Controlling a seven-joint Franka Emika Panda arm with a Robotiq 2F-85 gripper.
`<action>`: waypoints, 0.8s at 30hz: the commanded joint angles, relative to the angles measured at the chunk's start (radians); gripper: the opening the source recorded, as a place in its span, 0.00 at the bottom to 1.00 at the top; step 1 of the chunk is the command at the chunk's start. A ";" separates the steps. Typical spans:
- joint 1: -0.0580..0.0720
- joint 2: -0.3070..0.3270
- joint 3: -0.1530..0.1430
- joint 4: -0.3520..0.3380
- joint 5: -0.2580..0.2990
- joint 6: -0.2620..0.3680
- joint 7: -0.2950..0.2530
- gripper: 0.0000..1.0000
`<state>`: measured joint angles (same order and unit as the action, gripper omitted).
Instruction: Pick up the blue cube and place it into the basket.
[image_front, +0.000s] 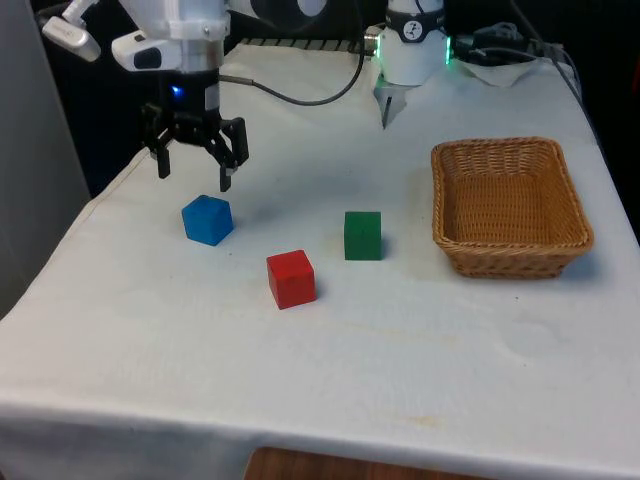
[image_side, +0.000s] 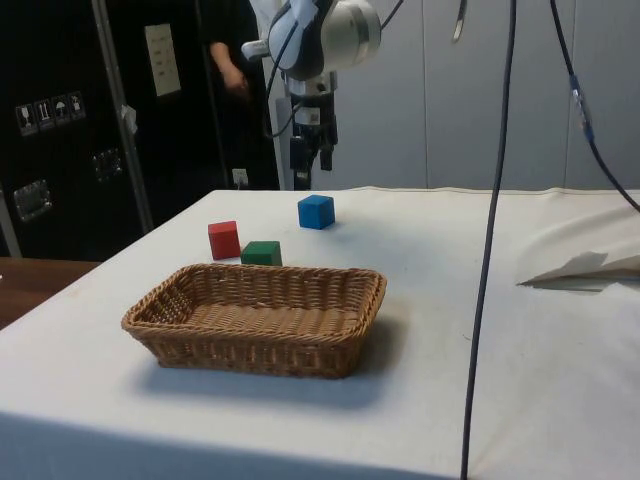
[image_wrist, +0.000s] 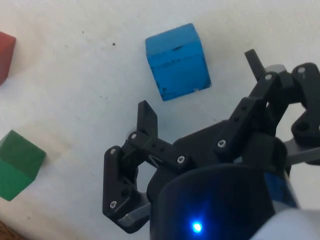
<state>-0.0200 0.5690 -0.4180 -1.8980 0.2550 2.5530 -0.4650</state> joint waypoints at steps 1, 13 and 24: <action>-0.006 0.009 0.010 -0.001 0.013 0.022 -0.004 1.00; 0.001 0.048 0.006 0.001 0.024 0.053 0.003 1.00; 0.001 0.098 0.014 0.011 0.038 0.095 0.013 1.00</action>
<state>-0.0190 0.6670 -0.4040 -1.8870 0.2930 2.6480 -0.4520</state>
